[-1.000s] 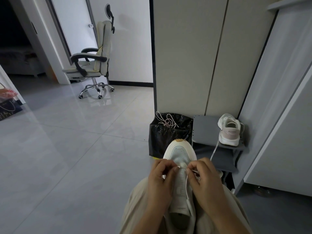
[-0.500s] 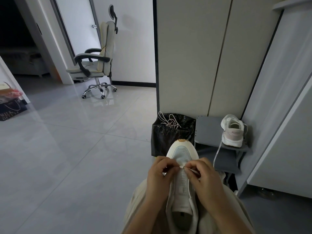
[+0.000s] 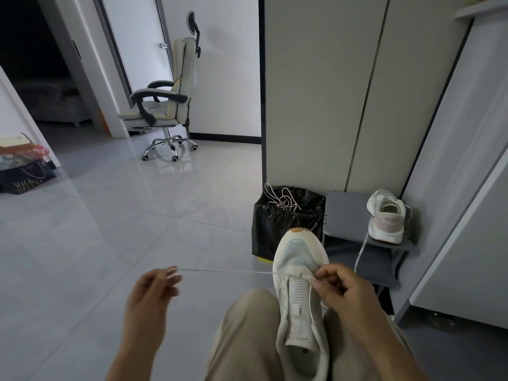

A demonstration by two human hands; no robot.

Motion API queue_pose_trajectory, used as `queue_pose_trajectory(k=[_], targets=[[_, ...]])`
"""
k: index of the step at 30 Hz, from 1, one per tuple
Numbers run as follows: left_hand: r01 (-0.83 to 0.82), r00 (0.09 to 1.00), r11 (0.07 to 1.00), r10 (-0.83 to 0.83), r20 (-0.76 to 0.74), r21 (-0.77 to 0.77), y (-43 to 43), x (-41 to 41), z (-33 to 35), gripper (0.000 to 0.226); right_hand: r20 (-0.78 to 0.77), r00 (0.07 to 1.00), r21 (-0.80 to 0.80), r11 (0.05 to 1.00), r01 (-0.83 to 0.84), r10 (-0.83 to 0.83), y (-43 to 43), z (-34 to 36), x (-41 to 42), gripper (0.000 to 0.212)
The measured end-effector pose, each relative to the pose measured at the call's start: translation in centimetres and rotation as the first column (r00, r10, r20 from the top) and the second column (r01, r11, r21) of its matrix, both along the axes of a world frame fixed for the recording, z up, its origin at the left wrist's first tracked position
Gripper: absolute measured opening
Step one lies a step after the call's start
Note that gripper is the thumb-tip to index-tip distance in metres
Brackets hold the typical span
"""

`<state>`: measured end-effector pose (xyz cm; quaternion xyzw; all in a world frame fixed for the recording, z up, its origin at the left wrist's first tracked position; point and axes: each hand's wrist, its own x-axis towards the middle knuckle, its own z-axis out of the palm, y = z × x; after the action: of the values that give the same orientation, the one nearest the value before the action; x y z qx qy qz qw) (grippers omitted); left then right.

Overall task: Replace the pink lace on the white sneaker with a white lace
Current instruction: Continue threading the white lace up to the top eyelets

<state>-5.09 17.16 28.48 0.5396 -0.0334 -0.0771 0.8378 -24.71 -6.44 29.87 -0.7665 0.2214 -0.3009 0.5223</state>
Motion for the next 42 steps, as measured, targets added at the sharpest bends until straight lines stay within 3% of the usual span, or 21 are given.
queue_pose_trajectory(k=[2, 4, 9, 11, 13, 15, 17, 18, 24, 27, 30, 32, 34, 37, 39, 41, 42], targets=[[-0.138, 0.977, 0.985, 0.118, -0.178, -0.103, 2.5, 1.8, 0.1, 0.042, 0.004, 1.000, -0.022, 1.000, 0.012, -0.012, -0.1, 0.1, 0.1, 0.012], [-0.175, 0.958, 0.972, 0.131, -0.255, -0.156, 2.9, 2.2, 0.1, 0.030, 0.010, 1.000, -0.030, 0.999, 0.025, -0.024, 0.0, 0.2, 0.4, 0.014], [0.013, 0.981, 0.992, -0.036, -0.188, -0.124, -3.1, -1.4, 1.1, 0.021, 0.036, 0.998, 0.005, 0.999, 0.044, -0.044, 0.5, 0.1, 0.8, 0.014], [0.115, 0.991, 0.993, -0.113, -0.075, 0.028, -5.8, -3.7, 2.0, 0.019, 0.042, 0.999, 0.017, 0.999, 0.030, -0.031, 0.7, 0.3, 0.7, 0.012], [0.229, 0.957, 0.930, -0.269, 0.108, 0.287, -8.5, -6.4, 2.5, 0.013, 0.035, 0.999, 0.004, 1.000, 0.016, -0.016, 0.9, 0.3, 0.6, 0.011], [0.307, 0.835, 0.743, -0.510, 0.207, 0.594, -10.8, -8.8, 2.7, 0.012, 0.016, 1.000, -0.017, 1.000, 0.013, -0.013, 1.0, 0.3, 0.5, 0.009], [0.182, 0.731, 0.506, -0.643, 0.229, 0.843, -11.9, -9.9, 2.7, 0.015, 0.018, 1.000, -0.024, 1.000, 0.015, -0.014, 1.0, 0.4, 0.4, 0.009], [0.093, 0.710, 0.473, -0.649, 0.275, 0.876, -12.0, -10.0, 3.0, 0.012, 0.022, 1.000, -0.018, 1.000, 0.015, -0.015, 1.0, 0.4, 0.3, 0.008], [-0.206, 0.543, 0.456, -0.683, 0.489, 0.865, -10.7, -7.1, 3.0, 0.023, -0.024, 1.000, 0.032, 0.999, -0.006, 0.007, 0.4, 0.5, -0.1, 0.010], [-0.378, 0.607, 0.437, -0.549, 0.575, 0.816, -7.7, -2.9, 2.3, 0.025, -0.049, 0.998, 0.060, 0.998, -0.023, 0.026, 0.2, 0.4, -0.1, 0.011], [-0.494, 0.742, 0.402, -0.267, 0.615, 0.771, -2.8, 1.9, 1.8, 0.015, -0.078, 0.997, -0.004, 1.000, -0.017, 0.017, 0.1, 0.1, -0.1, 0.012], [-0.469, 0.816, 0.387, -0.154, 0.558, 0.793, -0.9, 3.2, 1.6, 0.014, -0.067, 0.998, -0.038, 0.999, -0.002, -0.001, 0.1, 0.2, 0.1, 0.013], [-0.443, 0.825, 0.394, -0.171, 0.538, 0.805, -1.4, 2.7, 1.0, 0.011, -0.013, 1.000, 0.000, 1.000, 0.021, -0.021, 0.1, 0.5, 0.3, 0.013], [-0.330, 0.751, 0.538, -0.348, 0.561, 0.776, -4.8, -0.8, 0.4, 0.019, 0.023, 1.000, 0.069, 0.997, 0.015, -0.017, 0.3, 0.7, 0.5, 0.012], [-0.105, 0.719, 0.644, -0.477, 0.505, 0.758, -7.7, -4.4, 1.2, 0.023, 0.010, 1.000, 0.080, 0.997, -0.016, 0.015, 0.6, 0.6, 0.5, 0.009], [0.094, 0.684, 0.629, -0.604, 0.409, 0.772, -10.3, -7.7, 2.1, 0.018, 0.009, 0.999, 0.081, 0.996, -0.032, 0.031, 0.8, 0.7, 0.5, 0.008], [0.117, 0.678, 0.595, -0.633, 0.374, 0.795, -11.2, -8.6, 2.2, 0.015, 0.013, 1.000, 0.087, 0.996, -0.025, 0.024, 0.8, 0.7, 0.4, 0.008]])
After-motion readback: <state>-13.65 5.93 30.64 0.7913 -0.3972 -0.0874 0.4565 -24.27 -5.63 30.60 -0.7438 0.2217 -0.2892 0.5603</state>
